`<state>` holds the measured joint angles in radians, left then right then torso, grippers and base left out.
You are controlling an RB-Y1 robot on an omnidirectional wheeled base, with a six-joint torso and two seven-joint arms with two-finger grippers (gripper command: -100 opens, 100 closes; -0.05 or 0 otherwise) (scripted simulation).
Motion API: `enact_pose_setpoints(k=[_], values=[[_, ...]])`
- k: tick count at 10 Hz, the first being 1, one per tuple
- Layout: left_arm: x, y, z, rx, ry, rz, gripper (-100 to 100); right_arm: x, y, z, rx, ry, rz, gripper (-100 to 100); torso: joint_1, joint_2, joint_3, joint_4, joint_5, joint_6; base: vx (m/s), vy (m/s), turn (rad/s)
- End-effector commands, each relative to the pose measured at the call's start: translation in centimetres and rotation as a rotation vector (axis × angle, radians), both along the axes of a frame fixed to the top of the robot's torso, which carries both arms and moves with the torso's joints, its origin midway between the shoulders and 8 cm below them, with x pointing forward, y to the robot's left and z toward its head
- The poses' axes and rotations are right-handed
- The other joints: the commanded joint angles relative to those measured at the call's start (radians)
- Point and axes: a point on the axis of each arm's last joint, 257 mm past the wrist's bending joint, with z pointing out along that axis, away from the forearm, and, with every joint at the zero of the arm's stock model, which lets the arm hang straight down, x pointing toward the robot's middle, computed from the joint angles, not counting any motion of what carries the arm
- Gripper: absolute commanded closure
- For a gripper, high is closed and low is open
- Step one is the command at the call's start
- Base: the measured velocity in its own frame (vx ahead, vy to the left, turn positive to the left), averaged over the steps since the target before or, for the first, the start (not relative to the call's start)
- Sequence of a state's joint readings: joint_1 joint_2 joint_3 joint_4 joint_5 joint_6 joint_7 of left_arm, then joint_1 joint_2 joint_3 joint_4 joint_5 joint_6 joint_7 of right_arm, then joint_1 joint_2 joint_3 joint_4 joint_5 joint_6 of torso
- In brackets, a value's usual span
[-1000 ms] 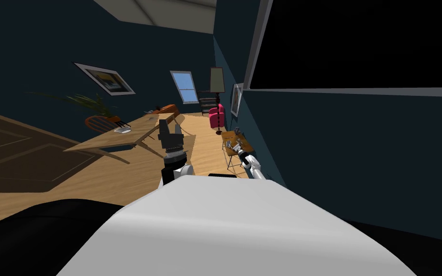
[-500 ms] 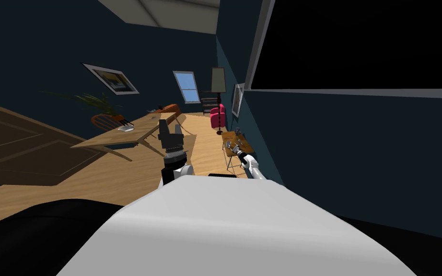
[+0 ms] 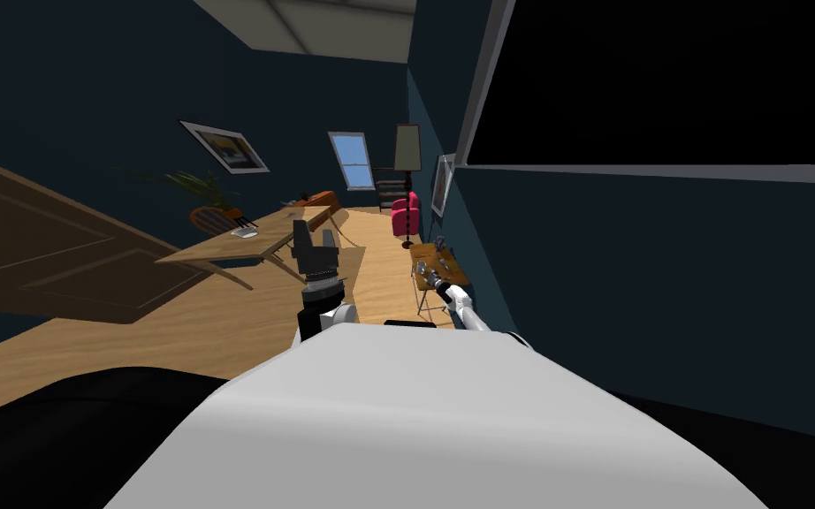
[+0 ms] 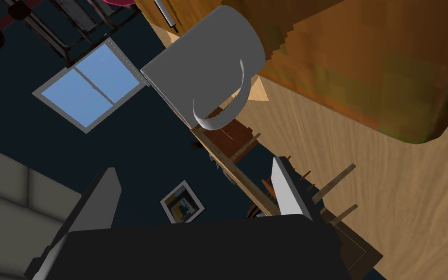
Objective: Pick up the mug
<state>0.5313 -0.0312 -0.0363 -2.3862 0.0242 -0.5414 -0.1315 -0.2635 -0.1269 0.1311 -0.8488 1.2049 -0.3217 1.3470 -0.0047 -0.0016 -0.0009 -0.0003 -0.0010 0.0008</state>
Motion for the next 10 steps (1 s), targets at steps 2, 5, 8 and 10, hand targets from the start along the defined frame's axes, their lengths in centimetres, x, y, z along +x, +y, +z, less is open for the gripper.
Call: enact_pose_setpoints(k=[2, 5, 8, 10], values=[[0.0, 0.0, 0.0, 0.000, 0.000, 0.000, 0, -0.4, 0.5, -1.7, -0.091, 0.012, 0.047, -100, 0.002, 0.000, 0.000, 0.000, 0.001, 0.000, 0.036, -0.024, 0.046], [0.0, 0.0, 0.0, 0.000, 0.000, 0.000, 0, -0.7, 1.2, -3.0, -0.174, 0.020, 0.097, -100, 0.005, -0.003, -0.002, -0.001, 0.001, 0.000, 0.064, -0.009, 0.056], [0.0, 0.0, 0.0, 0.000, 0.000, 0.000, 0, -0.7, 1.4, -3.2, -0.189, 0.020, 0.107, 0, 0.004, -0.002, -0.001, 0.000, 0.001, 0.000, 0.039, -0.014, 0.025], [0.0, 0.0, 0.0, 0.000, 0.000, 0.000, 0, -0.6, -3.5, -3.8, -0.186, 0.037, 0.029, -100, 0.006, 0.002, 0.001, 0.000, 0.001, -0.001, -0.029, 0.019, 0.335]])
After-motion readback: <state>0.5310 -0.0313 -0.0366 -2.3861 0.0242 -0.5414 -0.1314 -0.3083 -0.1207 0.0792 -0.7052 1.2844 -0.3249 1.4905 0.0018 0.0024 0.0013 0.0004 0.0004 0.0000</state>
